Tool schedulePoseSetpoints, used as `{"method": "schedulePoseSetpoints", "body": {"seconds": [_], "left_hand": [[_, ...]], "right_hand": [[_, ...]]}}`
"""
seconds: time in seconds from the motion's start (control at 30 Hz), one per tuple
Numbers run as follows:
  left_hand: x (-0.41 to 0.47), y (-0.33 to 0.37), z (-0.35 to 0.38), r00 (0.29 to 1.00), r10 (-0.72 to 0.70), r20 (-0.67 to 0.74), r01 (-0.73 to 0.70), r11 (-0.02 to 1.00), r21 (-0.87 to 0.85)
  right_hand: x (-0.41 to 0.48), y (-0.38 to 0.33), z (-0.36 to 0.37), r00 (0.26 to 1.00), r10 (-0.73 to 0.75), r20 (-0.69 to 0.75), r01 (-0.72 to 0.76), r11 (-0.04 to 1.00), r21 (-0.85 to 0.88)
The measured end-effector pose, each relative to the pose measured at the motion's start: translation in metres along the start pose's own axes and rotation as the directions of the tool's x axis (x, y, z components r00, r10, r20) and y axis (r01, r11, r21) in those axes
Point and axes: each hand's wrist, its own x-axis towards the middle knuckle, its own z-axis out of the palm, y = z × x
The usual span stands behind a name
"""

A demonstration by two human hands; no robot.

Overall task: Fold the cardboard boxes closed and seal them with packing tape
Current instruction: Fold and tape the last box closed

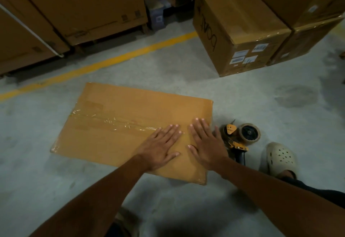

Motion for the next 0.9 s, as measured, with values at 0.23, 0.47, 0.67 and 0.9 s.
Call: {"method": "schedulePoseSetpoints", "body": {"seconds": [0.23,0.47,0.67,0.9], "left_hand": [[-0.01,0.018,0.003,0.889,-0.458,0.005,0.454,0.881,-0.129],[-0.036,-0.032,0.006,0.959,-0.281,-0.042,0.275,0.954,-0.117],[-0.07,-0.08,0.009,0.842,-0.533,-0.081,0.515,0.84,-0.173],[-0.091,-0.113,0.003,0.778,-0.625,-0.068,0.599,0.77,-0.218]], "right_hand": [[0.018,-0.086,-0.025,0.86,0.472,0.191,-0.502,0.851,0.157],[0.002,-0.035,-0.033,0.969,0.027,0.244,-0.033,0.999,0.021],[0.017,-0.137,-0.044,0.965,0.153,0.211,-0.182,0.975,0.125],[0.061,-0.185,-0.033,0.983,-0.1,0.151,0.092,0.994,0.063]]}}
